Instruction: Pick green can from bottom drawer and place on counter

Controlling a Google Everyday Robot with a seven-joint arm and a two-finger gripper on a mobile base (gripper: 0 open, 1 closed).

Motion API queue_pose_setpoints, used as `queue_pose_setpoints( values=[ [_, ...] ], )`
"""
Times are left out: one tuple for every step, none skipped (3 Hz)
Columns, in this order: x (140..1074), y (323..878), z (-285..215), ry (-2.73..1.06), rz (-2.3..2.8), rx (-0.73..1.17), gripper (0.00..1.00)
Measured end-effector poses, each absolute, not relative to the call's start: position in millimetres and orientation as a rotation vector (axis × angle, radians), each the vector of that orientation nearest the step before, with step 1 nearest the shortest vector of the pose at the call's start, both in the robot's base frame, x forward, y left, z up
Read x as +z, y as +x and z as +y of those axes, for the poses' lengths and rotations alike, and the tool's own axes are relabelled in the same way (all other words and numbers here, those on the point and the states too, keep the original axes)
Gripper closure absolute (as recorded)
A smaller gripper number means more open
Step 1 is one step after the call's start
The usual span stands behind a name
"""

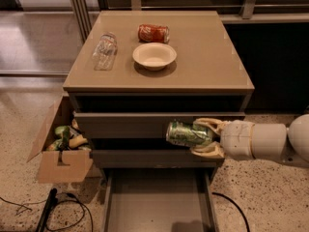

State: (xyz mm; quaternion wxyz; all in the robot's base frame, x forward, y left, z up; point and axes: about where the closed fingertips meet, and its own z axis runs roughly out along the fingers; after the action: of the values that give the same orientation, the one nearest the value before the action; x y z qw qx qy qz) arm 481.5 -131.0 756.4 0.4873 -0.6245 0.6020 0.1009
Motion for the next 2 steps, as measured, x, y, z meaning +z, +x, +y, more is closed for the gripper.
queue_pose_setpoints(
  values=[
    [805, 512, -129, -1.521, 1.419, 0.161, 1.00],
    [852, 552, -136, -1.548, 1.425, 0.110, 1.00]
  ],
)
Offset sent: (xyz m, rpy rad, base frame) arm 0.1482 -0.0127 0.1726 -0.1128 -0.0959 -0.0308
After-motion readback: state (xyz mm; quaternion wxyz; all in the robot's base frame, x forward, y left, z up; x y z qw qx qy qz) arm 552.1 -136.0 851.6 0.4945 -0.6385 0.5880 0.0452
